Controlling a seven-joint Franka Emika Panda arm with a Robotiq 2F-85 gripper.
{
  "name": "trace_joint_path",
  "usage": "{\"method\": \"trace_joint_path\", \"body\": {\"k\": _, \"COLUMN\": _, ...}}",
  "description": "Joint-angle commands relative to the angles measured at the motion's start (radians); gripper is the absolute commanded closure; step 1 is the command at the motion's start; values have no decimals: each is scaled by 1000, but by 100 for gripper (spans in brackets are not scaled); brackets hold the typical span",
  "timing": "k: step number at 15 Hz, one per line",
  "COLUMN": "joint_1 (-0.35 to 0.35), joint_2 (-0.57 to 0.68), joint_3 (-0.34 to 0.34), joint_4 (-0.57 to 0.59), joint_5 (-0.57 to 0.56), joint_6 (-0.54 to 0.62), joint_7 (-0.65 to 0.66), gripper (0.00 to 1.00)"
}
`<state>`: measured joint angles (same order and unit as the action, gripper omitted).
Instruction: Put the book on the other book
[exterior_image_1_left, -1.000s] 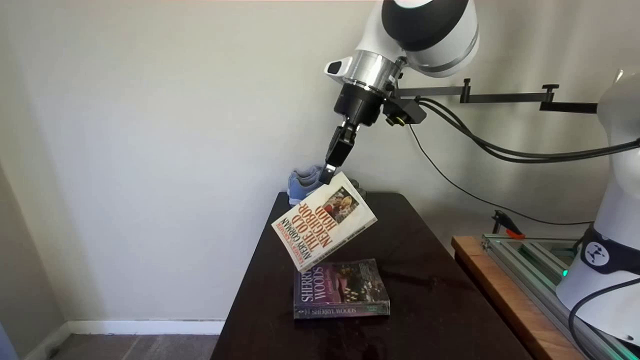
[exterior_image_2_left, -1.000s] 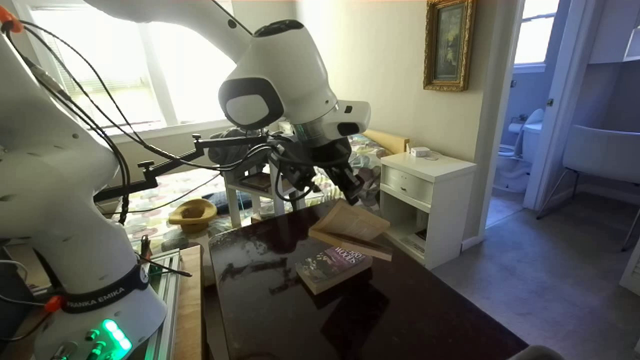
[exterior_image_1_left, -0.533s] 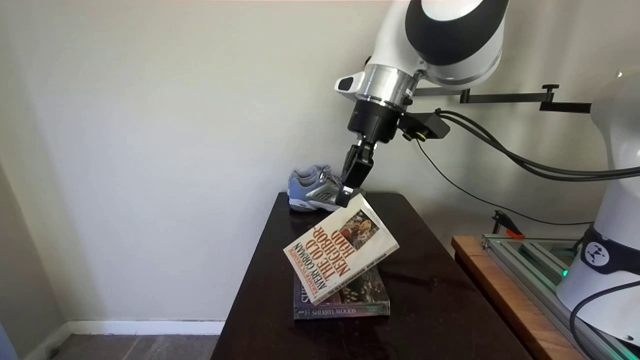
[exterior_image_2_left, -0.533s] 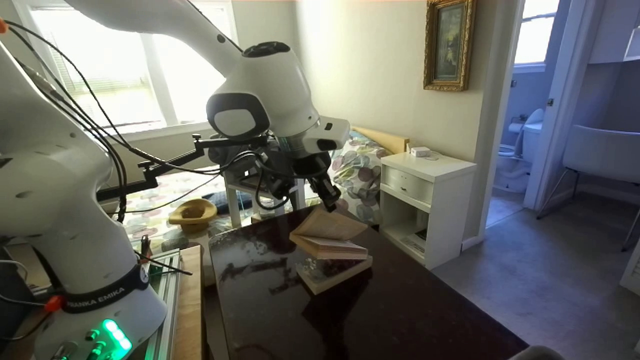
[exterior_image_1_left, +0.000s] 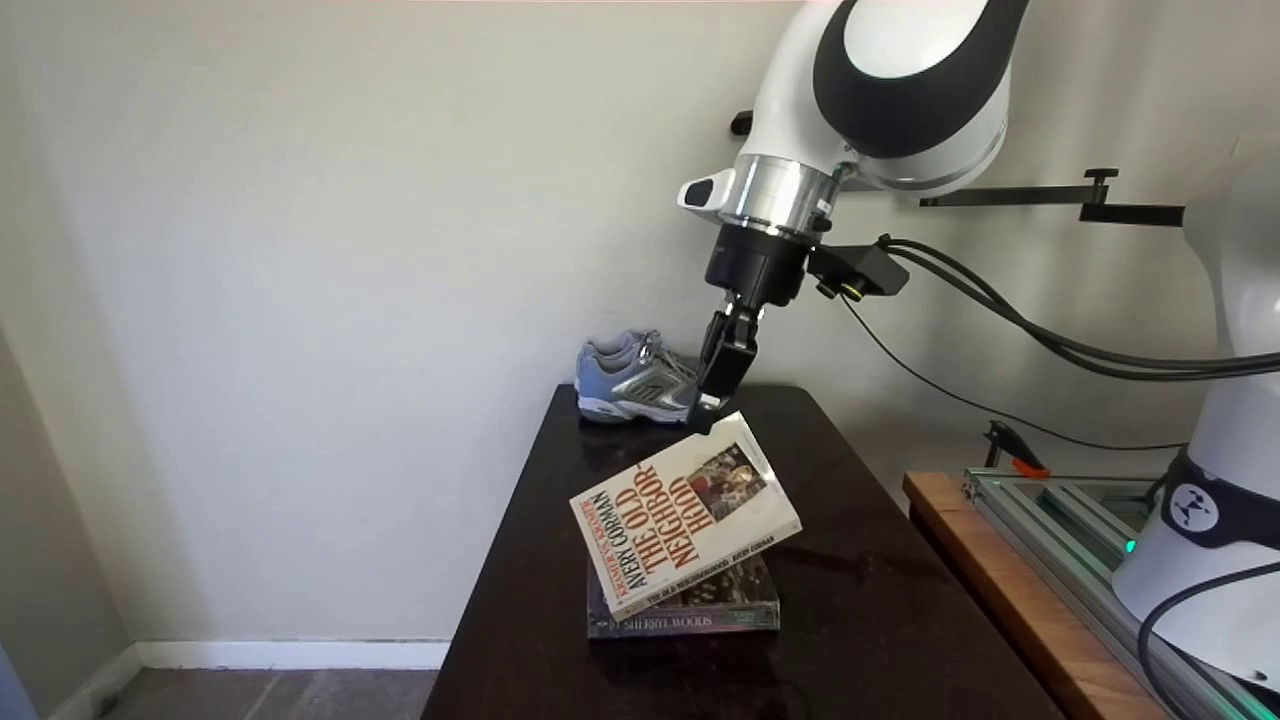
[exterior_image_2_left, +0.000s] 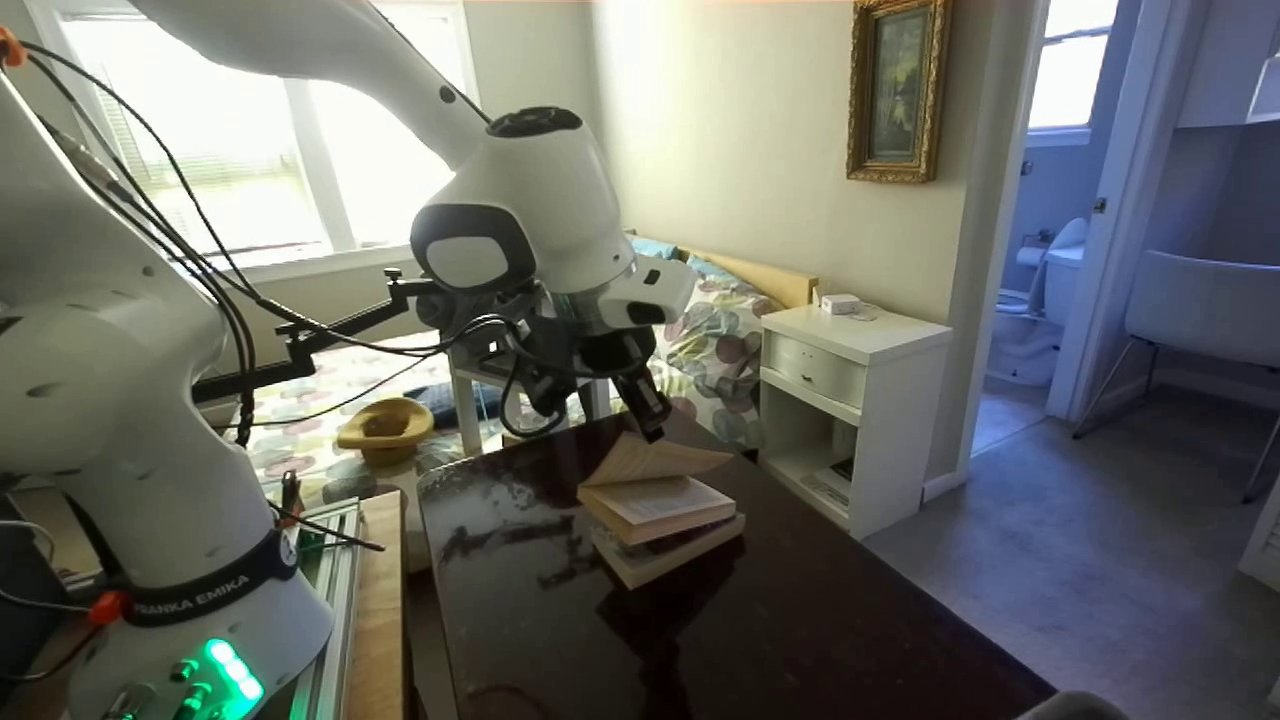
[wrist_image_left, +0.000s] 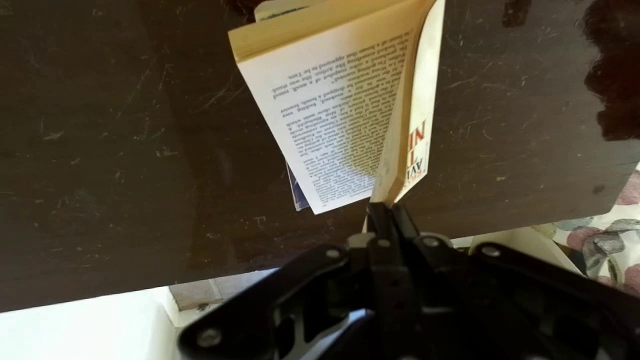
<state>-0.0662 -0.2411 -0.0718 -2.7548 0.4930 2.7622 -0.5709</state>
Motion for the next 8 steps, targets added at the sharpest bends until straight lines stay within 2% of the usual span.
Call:
{"method": "trace_joint_path", "body": {"k": 1, "joint_1": -17, "joint_2": 39, "joint_3": 20, "joint_4": 0, "joint_5": -2, "joint_6": 28, "joint_7": 37, "gripper": 99}}
{"method": "trace_joint_path", "body": {"k": 8, "joint_1": -13, "joint_2": 120, "joint_3": 14, "joint_4": 0, "joint_5": -5, "joint_6": 89, "joint_7": 52, "gripper": 99}}
